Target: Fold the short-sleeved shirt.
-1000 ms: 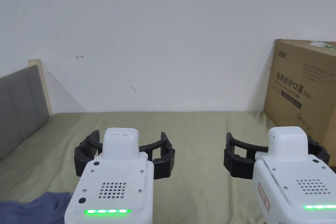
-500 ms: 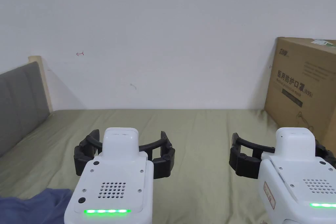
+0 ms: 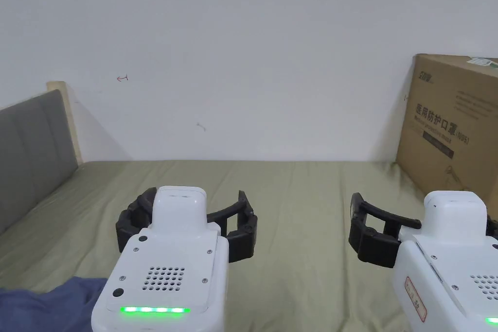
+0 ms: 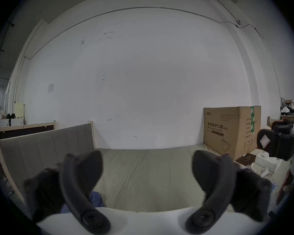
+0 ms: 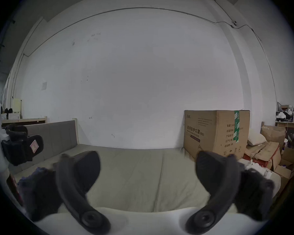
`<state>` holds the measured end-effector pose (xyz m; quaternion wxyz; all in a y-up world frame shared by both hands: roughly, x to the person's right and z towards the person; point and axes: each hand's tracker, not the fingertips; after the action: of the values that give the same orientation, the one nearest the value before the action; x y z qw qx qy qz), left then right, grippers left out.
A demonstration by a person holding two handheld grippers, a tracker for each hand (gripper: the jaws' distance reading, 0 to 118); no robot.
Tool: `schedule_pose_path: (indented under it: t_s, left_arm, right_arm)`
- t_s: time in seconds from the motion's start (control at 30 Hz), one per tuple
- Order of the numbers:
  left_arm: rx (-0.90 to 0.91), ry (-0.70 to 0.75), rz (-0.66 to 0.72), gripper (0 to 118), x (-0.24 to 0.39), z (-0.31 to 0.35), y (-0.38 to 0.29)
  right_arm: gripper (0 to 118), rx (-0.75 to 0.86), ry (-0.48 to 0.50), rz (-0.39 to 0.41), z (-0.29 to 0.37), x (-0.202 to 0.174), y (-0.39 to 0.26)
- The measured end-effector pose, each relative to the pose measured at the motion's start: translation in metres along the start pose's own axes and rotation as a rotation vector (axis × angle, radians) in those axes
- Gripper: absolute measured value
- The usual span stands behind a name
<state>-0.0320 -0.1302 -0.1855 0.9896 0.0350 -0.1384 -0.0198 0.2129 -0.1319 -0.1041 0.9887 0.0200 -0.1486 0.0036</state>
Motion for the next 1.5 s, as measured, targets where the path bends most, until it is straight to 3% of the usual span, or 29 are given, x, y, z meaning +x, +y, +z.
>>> schedule_pose_path:
  t_s: [0.03,0.07,0.1,0.17,0.23,0.57,0.73,0.83,0.93,0.97,1.03,1.13,1.27,1.37,1.43,1.5]
  left_arm:
    - [-0.002,-0.001,-0.011,53,0.001,0.001,0.001]
    - [0.0,-0.002,-0.032,18,0.002,0.002,0.001]
    - [-0.013,0.019,-0.079,1,0.003,0.001,0.001]
    - [-0.035,0.082,-0.139,1,0.005,-0.001,0.0]
    - [-0.028,0.035,-0.079,0,-0.001,0.0,-0.002]
    - [-0.113,0.028,0.022,0,-0.02,-0.016,-0.015]
    - [-0.159,0.118,0.004,0,-0.071,-0.008,-0.025]
    - [-0.18,0.272,-0.025,0,-0.129,0.013,-0.028]
    - [-0.196,0.496,-0.037,0,-0.194,0.047,-0.031]
    - [-0.211,0.557,-0.03,0,-0.215,0.06,-0.032]
    - [-0.235,0.659,-0.024,0,-0.244,0.081,-0.036]
    - [-0.227,0.717,-0.022,0,-0.266,0.11,-0.04]
    - [-0.231,0.74,-0.029,1,-0.272,0.124,-0.043]
    - [-0.242,0.685,0.048,1,-0.277,0.111,-0.041]
    - [-0.327,0.651,0.083,1,-0.289,0.086,-0.042]
    - [-0.516,0.51,0.161,1,-0.312,0.044,-0.054]
  right_arm:
    - [34,0.002,0.011,0.004,0.001,-0.001,0.0]
    - [0,0.013,0.022,-0.002,0.001,-0.001,-0.001]
    - [0,-0.002,-0.009,0.011,0.0,-0.001,0.0]
    - [0,-0.036,-0.034,0.0,-0.004,0.0,-0.002]
    - [0,-0.088,0.016,-0.048,-0.007,0.005,-0.004]
    - [0,-0.101,-0.057,-0.041,-0.008,0.008,-0.009]
    - [0,-0.122,-0.039,-0.033,-0.03,-0.032,-0.019]
    - [0,-0.174,0.082,-0.079,-0.051,-0.078,-0.026]
    - [0,-0.163,0.201,0.025,-0.056,-0.146,-0.03]
    - [0,-0.146,0.283,0.046,-0.053,-0.169,-0.03]
    - [0,-0.153,0.428,0.035,-0.049,-0.203,-0.029]
    - [0,-0.14,0.529,0.032,-0.043,-0.237,-0.027]
    - [0,-0.181,0.602,0.003,-0.047,-0.251,-0.026]
    - [0,-0.213,0.607,-0.009,-0.051,-0.242,-0.029]
    - [0,-0.24,0.605,-0.024,-0.054,-0.23,-0.034]
    - [0,-0.268,0.595,-0.03,-0.057,-0.214,-0.039]
